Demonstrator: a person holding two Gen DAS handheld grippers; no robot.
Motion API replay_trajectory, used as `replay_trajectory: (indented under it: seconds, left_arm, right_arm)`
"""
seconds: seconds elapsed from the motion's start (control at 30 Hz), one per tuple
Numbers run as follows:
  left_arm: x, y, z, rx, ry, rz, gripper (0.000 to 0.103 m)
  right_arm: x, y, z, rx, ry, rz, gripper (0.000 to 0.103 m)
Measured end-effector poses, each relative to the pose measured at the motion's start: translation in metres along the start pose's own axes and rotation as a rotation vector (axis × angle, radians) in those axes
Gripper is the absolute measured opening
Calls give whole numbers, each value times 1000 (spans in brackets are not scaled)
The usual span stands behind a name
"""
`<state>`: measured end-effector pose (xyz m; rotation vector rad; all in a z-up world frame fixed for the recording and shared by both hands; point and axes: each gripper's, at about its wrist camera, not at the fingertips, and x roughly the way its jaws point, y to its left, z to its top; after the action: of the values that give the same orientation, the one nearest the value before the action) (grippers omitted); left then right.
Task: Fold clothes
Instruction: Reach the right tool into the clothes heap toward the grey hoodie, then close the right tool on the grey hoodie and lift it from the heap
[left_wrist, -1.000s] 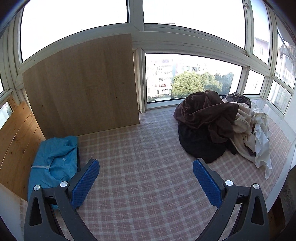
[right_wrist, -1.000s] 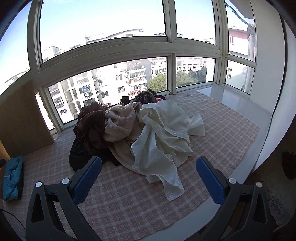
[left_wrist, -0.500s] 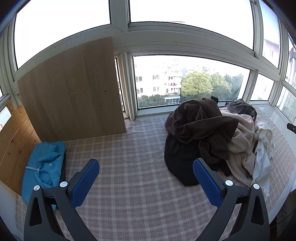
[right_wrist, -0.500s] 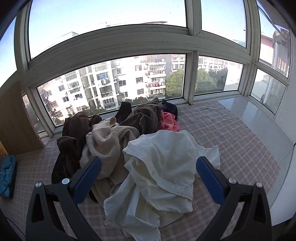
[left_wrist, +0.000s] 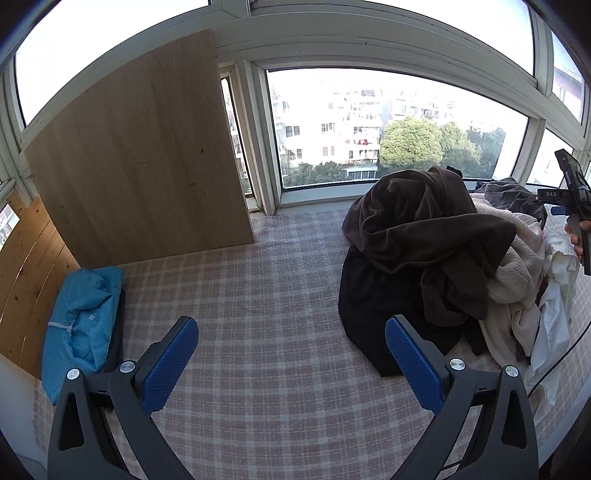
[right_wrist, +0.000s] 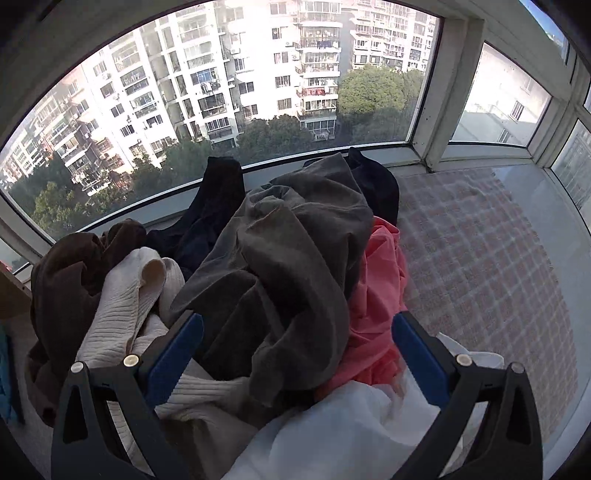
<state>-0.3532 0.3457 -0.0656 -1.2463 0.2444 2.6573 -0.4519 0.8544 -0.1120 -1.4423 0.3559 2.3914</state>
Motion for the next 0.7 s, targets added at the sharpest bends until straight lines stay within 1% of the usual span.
replay_trajectory:
  seconds: [0.07, 0.13, 0.17, 0.2, 0.27, 0.33, 0.4, 0.5, 0.6, 0.7]
  left_arm:
    - [7, 1, 0, -7, 13, -2, 102]
    - [13, 0, 0, -3, 22, -1, 102]
    - [15, -1, 0, 1, 27, 1, 102]
    - [18, -2, 0, 5, 31, 2, 102]
    - [22, -4, 0, 13, 38, 2, 102]
    - [23, -6, 1, 20, 41, -3, 102]
    - [23, -7, 1, 29, 40, -3, 102]
    - [24, -8, 2, 39, 39, 1, 102]
    - [25, -6, 2, 38, 43, 5, 102]
    - [25, -4, 2, 32, 42, 5, 102]
  right_arm:
    - [6, -3, -2, 13, 12, 47, 98]
    - [10, -4, -3, 10, 30, 57, 73]
    - [12, -5, -4, 6, 45, 57, 45]
    - [14, -5, -4, 3, 60, 58, 26]
    - [15, -6, -4, 7, 65, 85, 21]
    - [13, -6, -4, 11, 50, 102, 11]
    - [3, -12, -3, 63, 8, 171, 10]
    - [-16, -24, 3, 168, -44, 341, 9]
    - [-44, -22, 14, 181, -101, 404, 9]
    - [-83, -18, 30, 195, -170, 484, 9]
